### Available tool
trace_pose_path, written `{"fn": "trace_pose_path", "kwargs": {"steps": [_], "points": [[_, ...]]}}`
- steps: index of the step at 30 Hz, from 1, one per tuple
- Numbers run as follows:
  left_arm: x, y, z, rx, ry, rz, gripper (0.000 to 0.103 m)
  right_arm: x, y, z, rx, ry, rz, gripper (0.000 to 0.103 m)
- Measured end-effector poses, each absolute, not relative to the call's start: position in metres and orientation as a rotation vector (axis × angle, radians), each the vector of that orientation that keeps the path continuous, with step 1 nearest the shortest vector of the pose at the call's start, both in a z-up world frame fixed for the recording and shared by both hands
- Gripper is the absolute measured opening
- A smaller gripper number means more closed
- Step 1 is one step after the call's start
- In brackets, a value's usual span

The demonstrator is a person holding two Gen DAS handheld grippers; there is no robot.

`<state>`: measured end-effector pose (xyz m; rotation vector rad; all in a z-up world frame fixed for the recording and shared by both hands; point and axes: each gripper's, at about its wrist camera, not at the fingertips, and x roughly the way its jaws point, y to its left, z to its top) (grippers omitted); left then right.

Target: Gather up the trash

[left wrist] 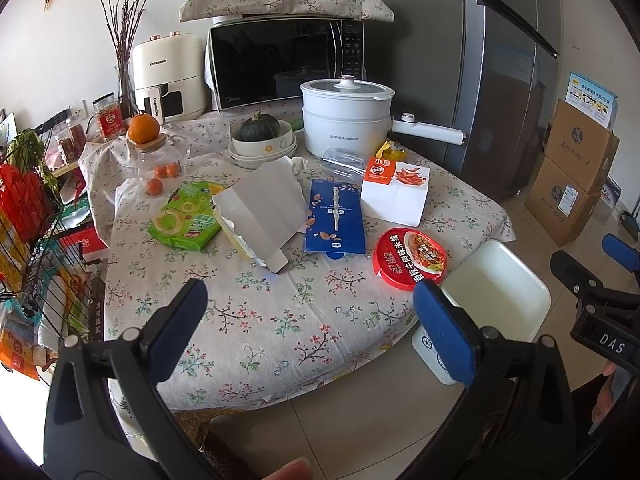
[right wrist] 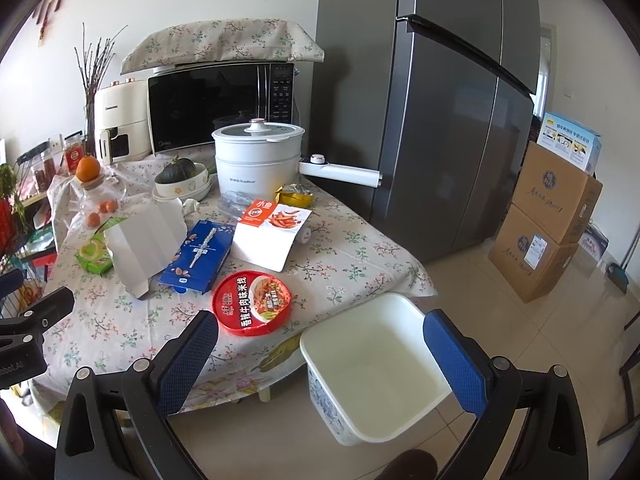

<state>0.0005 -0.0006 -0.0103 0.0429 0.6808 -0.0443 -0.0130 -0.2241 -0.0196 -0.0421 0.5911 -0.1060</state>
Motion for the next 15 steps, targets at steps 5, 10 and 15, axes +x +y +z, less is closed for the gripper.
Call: {"fn": "trace_pose_path", "kwargs": {"steps": [5,10,15], "points": [[-0.0023,-0.0019,-0.0125,0.041,0.682,-0.041,0.102,-0.0129,-0.2245,-0.0198,-0.042,0.591,-0.106,0.103],[-0.0002,0.0019,-0.0114,0.042,0.683,-0.044,0.102,-0.0132,-0.224,-0.0197,-0.043,0.591,-0.106,0.103],[0.0001,0.0022,-0.0111,0.042,0.683,-0.044,0.102,-0.0128,-0.2244,-0.0198,-0.042,0.592,-0.106,0.103]]}}
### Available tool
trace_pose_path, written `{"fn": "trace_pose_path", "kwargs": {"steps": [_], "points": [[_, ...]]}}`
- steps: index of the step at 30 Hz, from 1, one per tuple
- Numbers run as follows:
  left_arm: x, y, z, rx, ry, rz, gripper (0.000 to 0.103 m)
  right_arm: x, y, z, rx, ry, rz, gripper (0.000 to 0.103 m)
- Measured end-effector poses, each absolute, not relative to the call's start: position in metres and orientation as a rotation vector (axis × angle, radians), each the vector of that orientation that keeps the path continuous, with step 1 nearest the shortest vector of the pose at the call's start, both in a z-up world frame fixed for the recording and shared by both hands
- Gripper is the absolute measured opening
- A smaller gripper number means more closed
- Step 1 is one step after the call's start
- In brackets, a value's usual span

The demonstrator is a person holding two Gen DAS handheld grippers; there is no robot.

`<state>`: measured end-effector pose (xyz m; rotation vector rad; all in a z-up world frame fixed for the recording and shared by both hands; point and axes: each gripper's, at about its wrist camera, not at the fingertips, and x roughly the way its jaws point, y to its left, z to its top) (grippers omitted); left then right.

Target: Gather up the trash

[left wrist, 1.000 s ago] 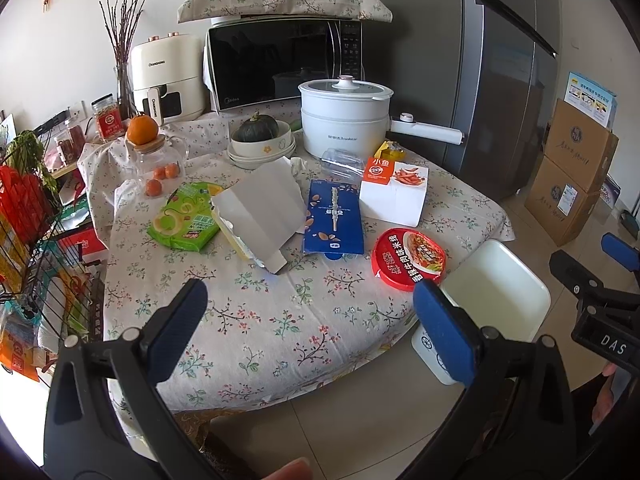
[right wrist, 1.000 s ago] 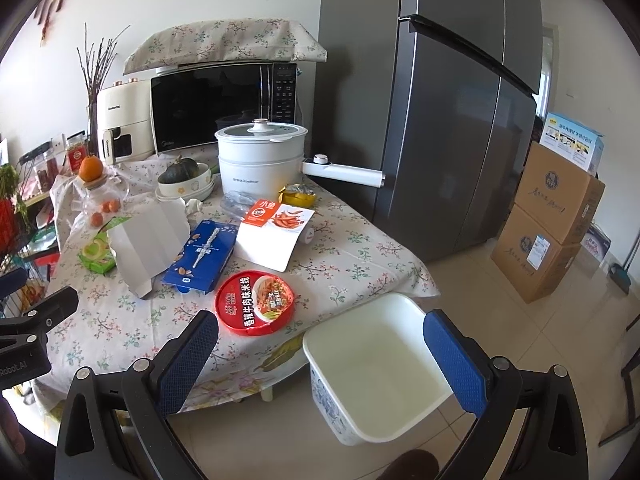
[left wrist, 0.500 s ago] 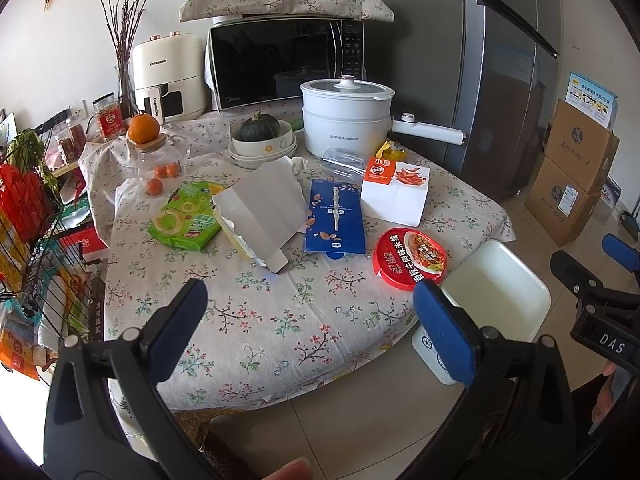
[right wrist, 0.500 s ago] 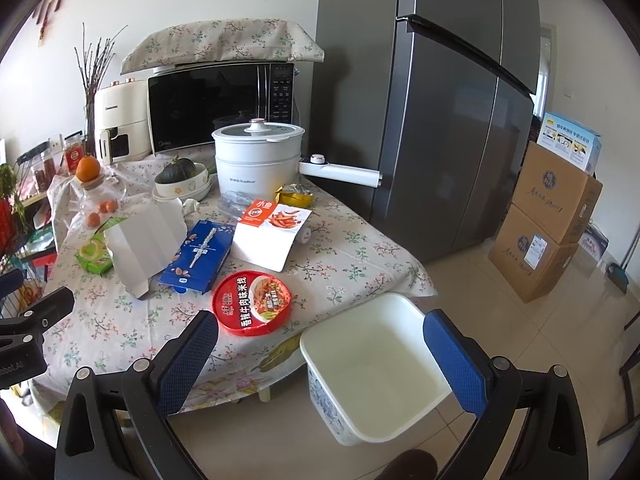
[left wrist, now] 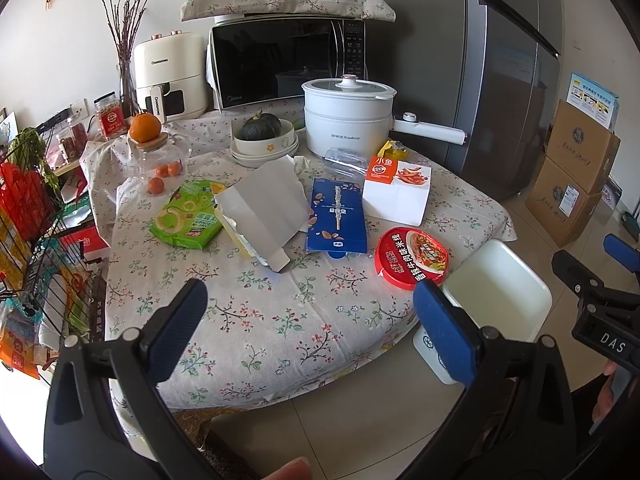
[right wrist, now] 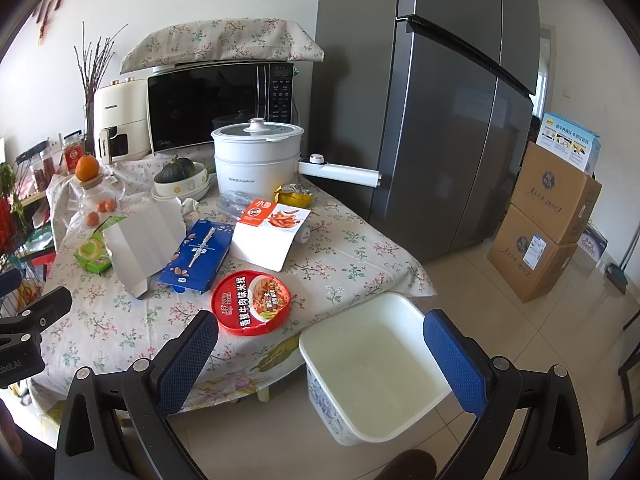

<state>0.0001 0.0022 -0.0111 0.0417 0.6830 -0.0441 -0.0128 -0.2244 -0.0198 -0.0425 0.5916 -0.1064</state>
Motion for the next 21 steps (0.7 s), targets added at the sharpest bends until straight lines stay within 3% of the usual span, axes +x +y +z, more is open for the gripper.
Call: {"fn": "trace_pose_path", "kwargs": {"steps": [21], "points": [[-0.0017,0.0077,-0.0107,0.039,0.683,-0.043,0.102,-0.0127,-0.2262,-0.0215,-0.046,0.59,-0.115,0.103]]}}
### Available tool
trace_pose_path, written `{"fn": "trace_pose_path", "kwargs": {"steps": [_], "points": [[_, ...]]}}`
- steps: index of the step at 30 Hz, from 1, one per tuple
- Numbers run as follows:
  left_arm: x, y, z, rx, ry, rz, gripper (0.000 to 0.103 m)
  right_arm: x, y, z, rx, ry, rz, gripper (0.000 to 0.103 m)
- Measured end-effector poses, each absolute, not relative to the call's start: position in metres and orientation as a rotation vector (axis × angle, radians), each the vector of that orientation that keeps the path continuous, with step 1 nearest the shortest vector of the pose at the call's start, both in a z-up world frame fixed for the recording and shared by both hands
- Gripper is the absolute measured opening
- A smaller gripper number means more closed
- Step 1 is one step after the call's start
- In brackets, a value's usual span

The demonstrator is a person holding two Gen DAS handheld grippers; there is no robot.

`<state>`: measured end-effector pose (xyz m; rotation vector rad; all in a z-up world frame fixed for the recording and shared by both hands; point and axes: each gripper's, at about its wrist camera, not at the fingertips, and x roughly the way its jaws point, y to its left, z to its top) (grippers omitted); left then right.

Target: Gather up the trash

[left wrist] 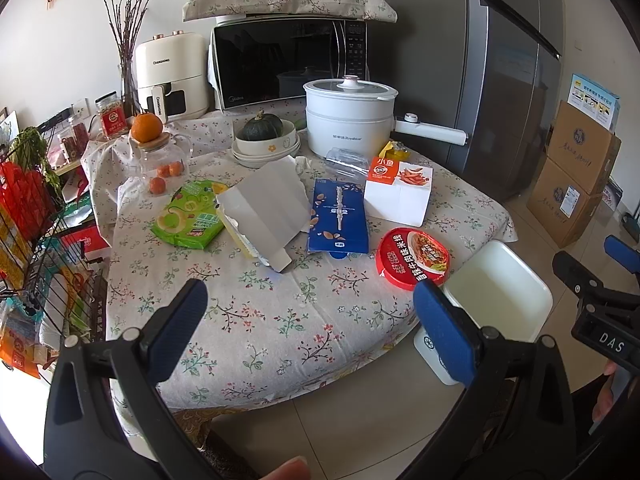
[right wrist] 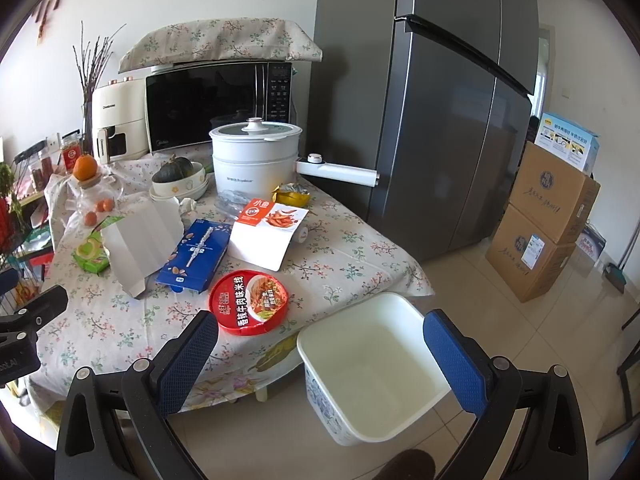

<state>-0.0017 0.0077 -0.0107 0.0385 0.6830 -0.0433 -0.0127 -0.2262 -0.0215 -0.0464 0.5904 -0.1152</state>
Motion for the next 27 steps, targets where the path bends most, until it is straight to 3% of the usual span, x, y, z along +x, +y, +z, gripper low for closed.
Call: {"fn": "trace_pose_path", "kwargs": {"steps": [12,18,27], "points": [[0.004,0.016,-0.007,-0.003,0.695,-0.103,0.102,-0.012,-0.222,-0.02,-0.062,0.599,-0.107,0.103],[0.022,0.027,-0.001,0.007,0.695,-0.1,0.102,0.013,-0.222,-0.013,-0.04,0.715,-0.025,0.103],[0.086,0.043,-0.011,-0.014,0.838,-0.13,0.102,0.088,-0.216,-0.026,-0.034,0.919,0.108,0.103]]}}
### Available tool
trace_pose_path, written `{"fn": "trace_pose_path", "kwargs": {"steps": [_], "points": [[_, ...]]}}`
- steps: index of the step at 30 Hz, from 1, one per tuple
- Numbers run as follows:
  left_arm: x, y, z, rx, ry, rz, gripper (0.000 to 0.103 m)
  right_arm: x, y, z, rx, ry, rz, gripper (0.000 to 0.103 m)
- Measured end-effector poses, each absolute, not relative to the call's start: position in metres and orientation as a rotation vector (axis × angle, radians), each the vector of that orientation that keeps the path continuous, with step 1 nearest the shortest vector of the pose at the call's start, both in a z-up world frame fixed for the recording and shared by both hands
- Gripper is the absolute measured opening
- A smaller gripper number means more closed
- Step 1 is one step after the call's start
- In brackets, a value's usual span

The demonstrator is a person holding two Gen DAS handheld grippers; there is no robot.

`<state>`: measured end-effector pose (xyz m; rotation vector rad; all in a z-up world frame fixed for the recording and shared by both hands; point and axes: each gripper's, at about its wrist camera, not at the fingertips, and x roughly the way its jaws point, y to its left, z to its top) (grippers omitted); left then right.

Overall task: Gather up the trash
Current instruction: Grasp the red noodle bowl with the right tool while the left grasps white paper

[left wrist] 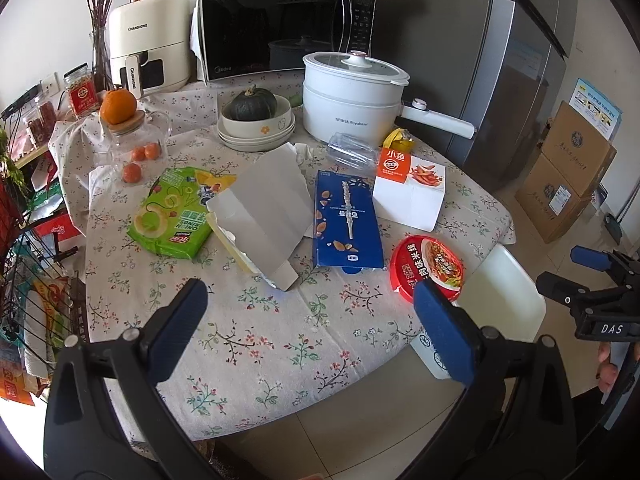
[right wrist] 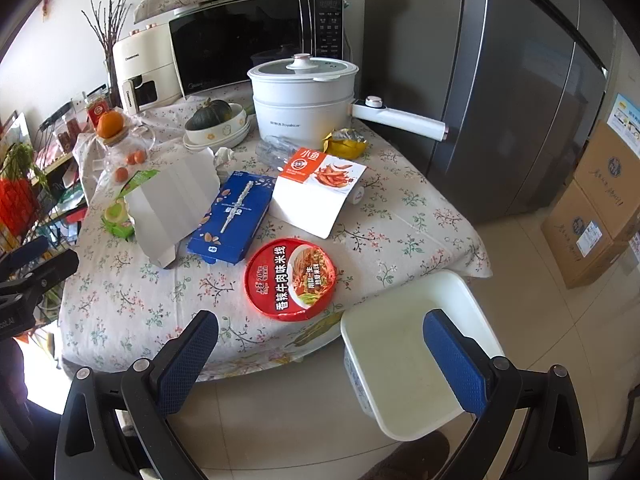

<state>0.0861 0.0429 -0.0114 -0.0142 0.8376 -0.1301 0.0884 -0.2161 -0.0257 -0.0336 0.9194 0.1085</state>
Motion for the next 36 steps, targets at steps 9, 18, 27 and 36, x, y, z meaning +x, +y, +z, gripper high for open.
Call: {"fn": "trace_pose_path", "kwargs": {"steps": [9,18,27,36], "points": [[0.151,0.063,-0.069,-0.069,0.958,-0.113,0.096,0.155,-0.219,-0.079,-0.002,1.071,0.158,0.103],[0.19,0.083,-0.109,-0.149,1.027,-0.076,0.08,0.192,-0.23,-0.125,0.088,1.205,0.141,0.098],[0.198,0.075,-0.127,-0.126,1.078,-0.07,0.042,0.205,-0.226,-0.157,0.174,1.29,0.144,0.084],[0.199,0.09,-0.128,-0.162,1.098,-0.007,0.008,0.207,-0.224,-0.17,0.297,1.323,0.152,0.05]]}}
